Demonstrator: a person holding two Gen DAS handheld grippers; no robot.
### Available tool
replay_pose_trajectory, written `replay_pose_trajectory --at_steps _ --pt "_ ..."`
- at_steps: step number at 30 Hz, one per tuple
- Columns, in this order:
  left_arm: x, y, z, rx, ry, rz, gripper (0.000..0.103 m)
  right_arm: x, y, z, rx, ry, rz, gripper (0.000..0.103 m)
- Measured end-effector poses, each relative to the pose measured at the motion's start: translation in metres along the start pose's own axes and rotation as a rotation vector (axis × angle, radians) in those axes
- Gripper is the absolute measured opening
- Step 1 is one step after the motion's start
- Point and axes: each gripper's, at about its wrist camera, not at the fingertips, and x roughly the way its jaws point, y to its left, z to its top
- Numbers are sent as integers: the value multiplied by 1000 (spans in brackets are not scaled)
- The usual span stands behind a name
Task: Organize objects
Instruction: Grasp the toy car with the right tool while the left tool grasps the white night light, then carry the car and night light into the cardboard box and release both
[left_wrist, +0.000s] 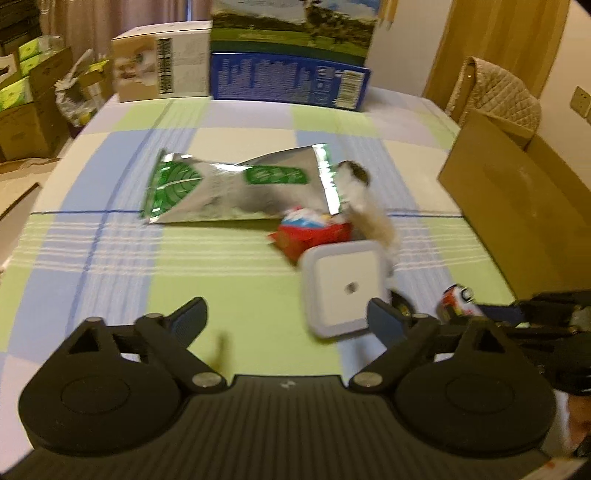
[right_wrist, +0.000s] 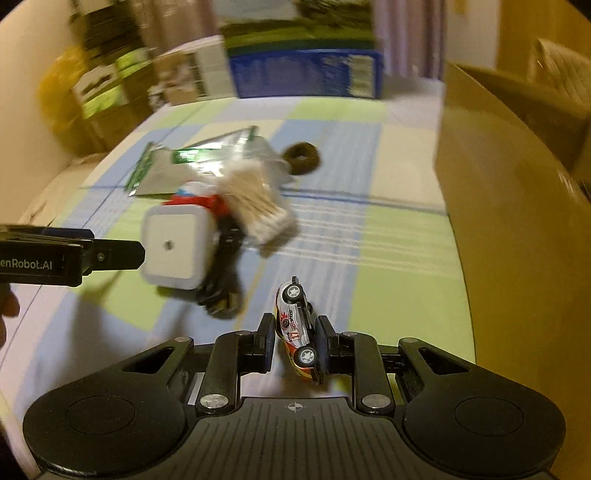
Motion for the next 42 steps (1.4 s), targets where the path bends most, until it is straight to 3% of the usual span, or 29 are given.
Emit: replay_pose_trajectory --at_steps 3,12,15,23,42 --pt "8 -13 6 1 -12 -7 75 -3 -5 -2 22 -3 6 20" --pt "36 -37 12 -22 -15 -10 74 -1 -6 -2 42 -20 10 20" --pt "42 -41 11 29 2 26 63 0 -4 -3 23 -23 3 20" --pt "28 -31 -2 130 4 76 63 1 -1 -4 0 -26 -10 20" --pt "41 -32 -1 144 -20 115 63 3 0 -6 -16 -37 -18 20"
